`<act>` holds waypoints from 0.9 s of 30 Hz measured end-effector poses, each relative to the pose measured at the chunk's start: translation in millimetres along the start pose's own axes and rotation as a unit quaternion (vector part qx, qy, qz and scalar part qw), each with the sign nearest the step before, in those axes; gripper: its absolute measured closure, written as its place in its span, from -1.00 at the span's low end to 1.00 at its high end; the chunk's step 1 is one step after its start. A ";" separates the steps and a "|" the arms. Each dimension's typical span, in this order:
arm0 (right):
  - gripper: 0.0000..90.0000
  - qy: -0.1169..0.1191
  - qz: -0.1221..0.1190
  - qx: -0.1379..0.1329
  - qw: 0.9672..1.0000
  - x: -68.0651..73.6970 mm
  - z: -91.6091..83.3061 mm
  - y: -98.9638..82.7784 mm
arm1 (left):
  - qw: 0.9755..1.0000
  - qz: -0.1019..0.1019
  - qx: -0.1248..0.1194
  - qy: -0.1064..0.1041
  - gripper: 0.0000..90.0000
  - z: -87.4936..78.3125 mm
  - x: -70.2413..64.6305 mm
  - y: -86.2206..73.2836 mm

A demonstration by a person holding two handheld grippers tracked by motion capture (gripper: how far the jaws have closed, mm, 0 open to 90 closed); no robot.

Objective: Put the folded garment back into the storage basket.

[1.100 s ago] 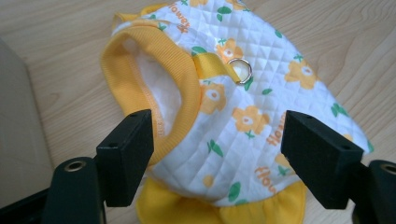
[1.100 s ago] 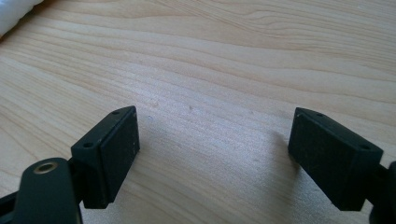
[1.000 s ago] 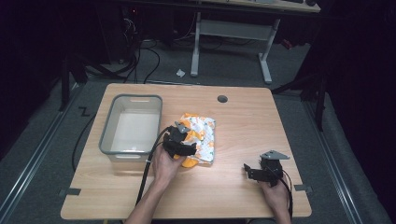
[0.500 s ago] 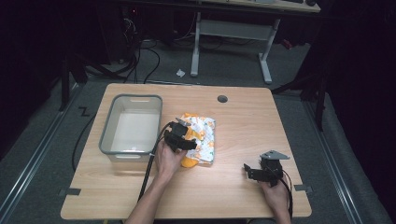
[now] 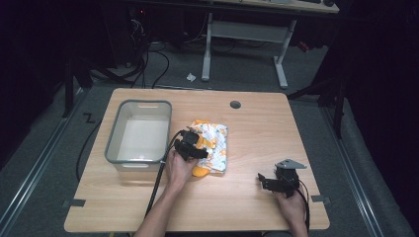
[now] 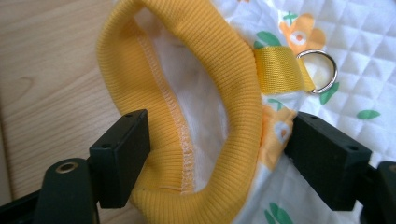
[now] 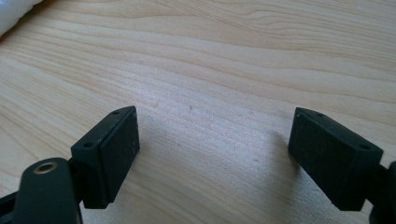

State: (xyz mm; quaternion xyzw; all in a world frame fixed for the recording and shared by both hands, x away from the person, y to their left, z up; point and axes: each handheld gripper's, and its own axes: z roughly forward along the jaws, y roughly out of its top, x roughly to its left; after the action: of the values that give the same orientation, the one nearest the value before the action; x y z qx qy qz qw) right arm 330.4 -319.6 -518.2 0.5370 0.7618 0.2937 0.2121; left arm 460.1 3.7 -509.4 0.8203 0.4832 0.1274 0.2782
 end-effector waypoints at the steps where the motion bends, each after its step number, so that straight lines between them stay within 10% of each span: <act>1: -0.63 0.000 0.000 0.000 1.000 0.0 0.0 0.0 | 1.000 0.001 0.000 0.000 -0.53 0.2 0.1 0.2; 9: -0.63 0.000 0.000 0.000 1.000 0.0 0.0 0.0 | 1.000 0.019 -0.006 -0.006 -0.46 0.3 -0.9 -1.6; 27: -0.63 0.000 0.000 0.000 1.000 0.0 0.0 0.0 | 0.998 0.034 -0.004 -0.057 0.58 -5.1 -8.0 -0.4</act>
State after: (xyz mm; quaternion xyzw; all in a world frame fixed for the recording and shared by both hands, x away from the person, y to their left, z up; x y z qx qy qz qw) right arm 330.4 -319.6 -518.2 0.5370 0.7618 0.2938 0.2120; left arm 453.3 -1.4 -505.0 0.8409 0.4383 0.0914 0.3040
